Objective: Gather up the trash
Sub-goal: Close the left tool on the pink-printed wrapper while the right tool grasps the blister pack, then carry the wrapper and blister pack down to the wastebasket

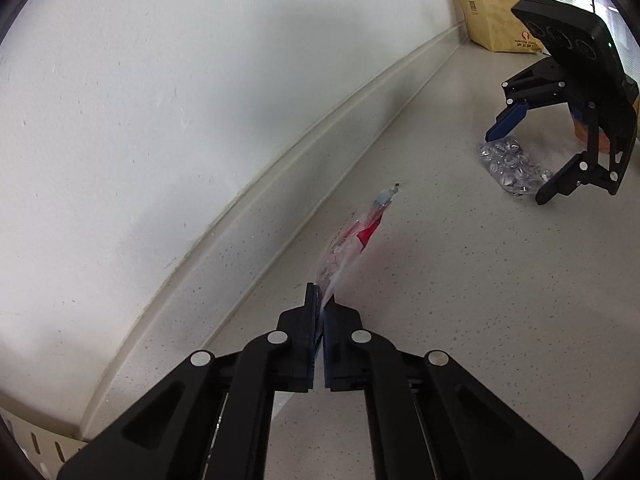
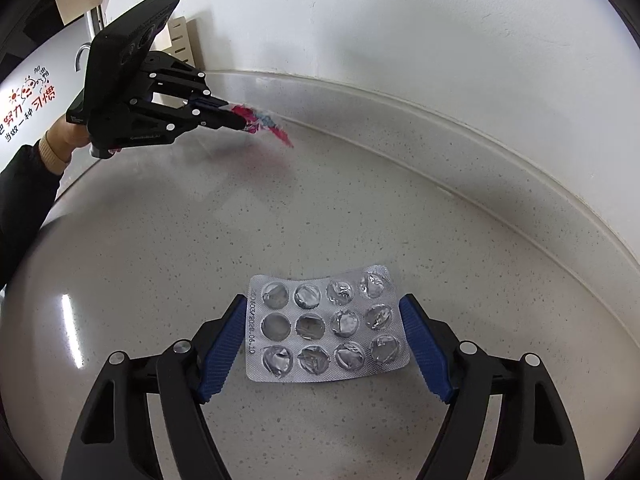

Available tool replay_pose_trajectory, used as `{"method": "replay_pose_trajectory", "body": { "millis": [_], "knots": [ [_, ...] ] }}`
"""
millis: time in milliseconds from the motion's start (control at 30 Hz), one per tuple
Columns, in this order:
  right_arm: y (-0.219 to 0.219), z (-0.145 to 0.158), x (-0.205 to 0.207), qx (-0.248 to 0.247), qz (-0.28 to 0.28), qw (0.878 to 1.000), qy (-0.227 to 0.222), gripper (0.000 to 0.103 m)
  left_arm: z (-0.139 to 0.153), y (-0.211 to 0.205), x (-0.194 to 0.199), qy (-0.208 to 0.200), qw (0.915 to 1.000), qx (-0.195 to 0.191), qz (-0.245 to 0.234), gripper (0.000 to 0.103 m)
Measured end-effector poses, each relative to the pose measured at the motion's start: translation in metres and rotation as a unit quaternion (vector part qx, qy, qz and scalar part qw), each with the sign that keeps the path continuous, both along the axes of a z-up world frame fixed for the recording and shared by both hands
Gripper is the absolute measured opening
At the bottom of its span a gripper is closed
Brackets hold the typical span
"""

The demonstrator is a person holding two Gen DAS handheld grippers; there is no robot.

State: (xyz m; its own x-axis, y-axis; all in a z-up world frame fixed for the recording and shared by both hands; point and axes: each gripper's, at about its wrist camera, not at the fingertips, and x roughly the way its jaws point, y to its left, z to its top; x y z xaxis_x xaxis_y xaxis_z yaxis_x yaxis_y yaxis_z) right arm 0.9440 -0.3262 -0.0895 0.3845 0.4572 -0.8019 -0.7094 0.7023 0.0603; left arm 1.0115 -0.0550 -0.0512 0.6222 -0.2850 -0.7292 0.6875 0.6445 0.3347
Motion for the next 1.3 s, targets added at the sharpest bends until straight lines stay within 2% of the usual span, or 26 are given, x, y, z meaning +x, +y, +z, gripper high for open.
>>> {"method": "replay_pose_trajectory", "body": {
  "millis": [200, 367, 467, 533, 600, 733, 800, 933, 1033, 1100, 1300],
  "knots": [
    [-0.002, 0.010, 0.005, 0.018, -0.014, 1.000, -0.010, 0.068, 0.023, 0.004, -0.021, -0.024, 0.9997, 0.004, -0.004, 0.003],
    [0.000, 0.014, -0.006, 0.029, -0.015, 0.999, -0.008, 0.063, 0.049, 0.008, -0.064, -0.056, 0.9984, -0.002, 0.006, 0.003],
    [0.000, 0.020, -0.019, 0.039, -0.026, 0.999, -0.002, 0.060, 0.066, 0.018, -0.099, -0.062, 0.9980, -0.015, 0.005, 0.003],
    [-0.003, 0.029, -0.033, 0.058, -0.029, 0.998, -0.002, 0.060, 0.075, 0.026, -0.116, -0.070, 0.9975, -0.008, 0.009, 0.003],
    [-0.005, 0.041, -0.056, 0.083, -0.025, 0.996, -0.009, 0.060, 0.091, 0.038, -0.139, -0.064, 0.9977, -0.016, 0.013, 0.003],
    [-0.006, 0.063, -0.100, 0.086, -0.034, 0.995, -0.027, 0.060, 0.124, 0.059, -0.192, -0.080, 0.9962, -0.029, 0.017, 0.003],
    [-0.010, 0.076, -0.121, 0.105, -0.035, 0.993, -0.035, 0.060, 0.139, 0.067, -0.217, -0.080, 0.9960, -0.034, 0.019, 0.003],
    [-0.009, 0.102, -0.167, 0.115, -0.036, 0.991, -0.051, 0.061, 0.154, 0.073, -0.277, -0.088, 0.9948, -0.050, 0.016, 0.003],
    [-0.004, 0.120, -0.206, 0.100, -0.033, 0.992, -0.072, 0.061, 0.153, 0.084, -0.323, -0.088, 0.9946, -0.053, 0.015, 0.003],
    [-0.002, 0.132, -0.235, 0.104, -0.031, 0.991, -0.077, 0.061, 0.145, 0.073, -0.347, -0.085, 0.9948, -0.053, 0.018, 0.003],
    [0.017, 0.147, -0.319, 0.092, -0.006, 0.991, -0.099, 0.063, 0.136, 0.067, -0.436, -0.080, 0.9923, -0.091, 0.027, 0.003]
  ]
}}
